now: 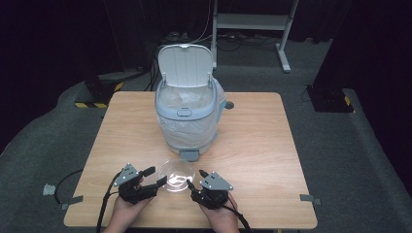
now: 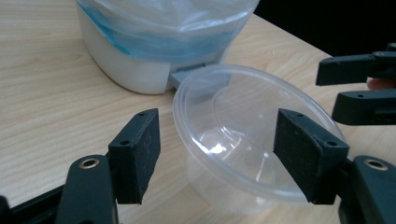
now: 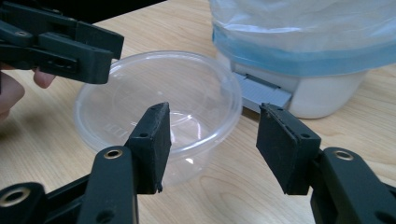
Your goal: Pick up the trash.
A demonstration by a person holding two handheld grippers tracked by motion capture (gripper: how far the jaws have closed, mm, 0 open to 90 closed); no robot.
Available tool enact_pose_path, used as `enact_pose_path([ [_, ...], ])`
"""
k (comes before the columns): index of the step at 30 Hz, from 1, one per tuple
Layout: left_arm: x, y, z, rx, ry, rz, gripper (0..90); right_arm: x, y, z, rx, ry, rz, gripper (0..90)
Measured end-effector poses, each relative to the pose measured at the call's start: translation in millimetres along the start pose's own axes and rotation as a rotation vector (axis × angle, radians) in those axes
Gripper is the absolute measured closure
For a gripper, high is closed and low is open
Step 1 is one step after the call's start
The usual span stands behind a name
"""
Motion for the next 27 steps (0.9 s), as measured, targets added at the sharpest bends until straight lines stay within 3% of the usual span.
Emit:
enact_pose_path([
  [6, 6.3, -2.9, -4.0, 0.008, 0.030, -0.018, 32.5, 7.3, 3.7, -0.3, 0.017, 0.018, 0.008, 42.2],
  [13, 9.3, -2.8, -5.3, -0.022, 0.035, -0.062, 32.6, 12.3, 2.4, -1.4, 0.058, 0.027, 0.029, 38.7],
  [15, 10.1, -1.2, -5.7, -0.050, 0.038, -0.079, 33.2, 12.5, 1.5, -1.8, 0.070, 0.031, 0.033, 38.1],
  [16, 14.5, -6.7, -4.4, -0.142, -0.023, -0.084, 33.5, 12.6, 1.4, -2.0, 0.073, 0.030, 0.037, 37.9],
  [19, 13.1, -6.5, -5.5, -0.105, 0.005, -0.097, 33.8, 13.1, 1.7, -2.8, 0.089, 0.033, 0.053, 37.4],
  [20, 15.0, -8.5, -5.0, -0.123, -0.015, -0.097, 33.8, 13.4, 1.7, -2.9, 0.091, 0.034, 0.058, 37.3],
  [22, 15.2, -8.6, -5.2, -0.119, -0.012, -0.099, 33.3, 13.8, 1.3, -3.3, 0.093, 0.030, 0.059, 36.8],
  [24, 17.3, -10.2, -4.4, -0.165, -0.042, -0.101, 33.4, 14.1, -0.2, -3.9, 0.107, 0.031, 0.071, 36.6],
  [25, 14.6, -5.9, -5.8, -0.116, 0.000, -0.111, 33.4, 14.4, -1.1, -4.3, 0.124, 0.032, 0.079, 36.5],
  [27, 14.7, -4.6, -6.1, -0.123, 0.004, -0.119, 33.6, 15.4, -2.7, -4.8, 0.141, 0.031, 0.090, 36.3],
])
Point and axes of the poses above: each handheld gripper's, and its own axes: x roughly forward along the jaws, z roughly out of its top, y roughly to its left, the point moved 3 cm from there along x, roughly forward along the jaws, and after that the axes turned 2 degrees about y, right-handed, at the moved point
